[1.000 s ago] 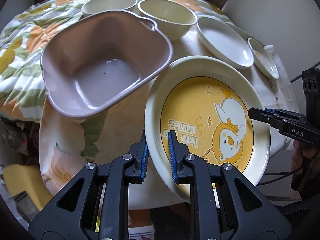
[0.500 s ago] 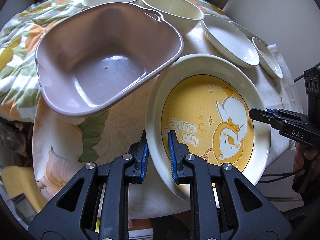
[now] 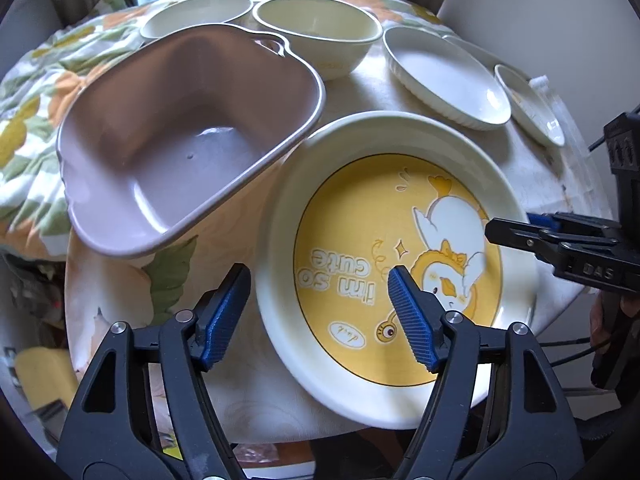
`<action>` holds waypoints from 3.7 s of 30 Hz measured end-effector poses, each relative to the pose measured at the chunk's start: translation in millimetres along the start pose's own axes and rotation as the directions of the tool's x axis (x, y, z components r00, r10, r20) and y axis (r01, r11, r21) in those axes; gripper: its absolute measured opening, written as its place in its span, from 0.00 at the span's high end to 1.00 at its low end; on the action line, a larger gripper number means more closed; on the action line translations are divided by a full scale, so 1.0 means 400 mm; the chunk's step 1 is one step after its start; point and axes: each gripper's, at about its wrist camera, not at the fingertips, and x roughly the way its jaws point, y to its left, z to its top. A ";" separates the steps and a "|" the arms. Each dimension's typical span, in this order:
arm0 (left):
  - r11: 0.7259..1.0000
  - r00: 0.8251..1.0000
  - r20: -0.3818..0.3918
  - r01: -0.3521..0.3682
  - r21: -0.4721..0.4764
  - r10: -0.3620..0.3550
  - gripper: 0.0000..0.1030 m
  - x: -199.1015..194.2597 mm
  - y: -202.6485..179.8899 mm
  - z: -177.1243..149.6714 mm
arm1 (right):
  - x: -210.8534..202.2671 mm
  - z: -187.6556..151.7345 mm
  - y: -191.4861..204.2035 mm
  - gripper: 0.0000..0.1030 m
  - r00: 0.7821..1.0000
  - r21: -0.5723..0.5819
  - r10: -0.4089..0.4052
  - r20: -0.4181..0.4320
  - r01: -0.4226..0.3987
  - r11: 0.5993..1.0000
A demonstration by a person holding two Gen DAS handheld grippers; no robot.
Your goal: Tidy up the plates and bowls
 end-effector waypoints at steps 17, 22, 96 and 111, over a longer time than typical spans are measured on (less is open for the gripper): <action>0.999 0.984 0.170 -0.046 -0.002 0.046 0.23 -0.252 -0.041 0.045 | -0.246 0.035 0.050 0.04 0.985 -0.032 -0.047 0.168 0.053 0.998; 0.999 0.957 0.291 -0.021 0.024 0.013 0.00 -0.313 -0.091 0.125 | -0.354 0.068 0.039 0.00 0.964 -0.042 -0.080 0.255 0.093 0.995; 0.941 0.994 0.043 -0.077 -0.331 0.096 0.82 0.088 -0.272 0.409 | -0.080 0.475 -0.329 0.84 0.982 -0.482 0.142 -0.128 -0.187 0.856; 0.989 0.990 0.136 0.039 -0.140 -0.020 0.82 -0.158 -0.219 0.257 | -0.269 0.237 -0.146 0.84 0.999 -0.379 0.045 -0.001 -0.042 0.924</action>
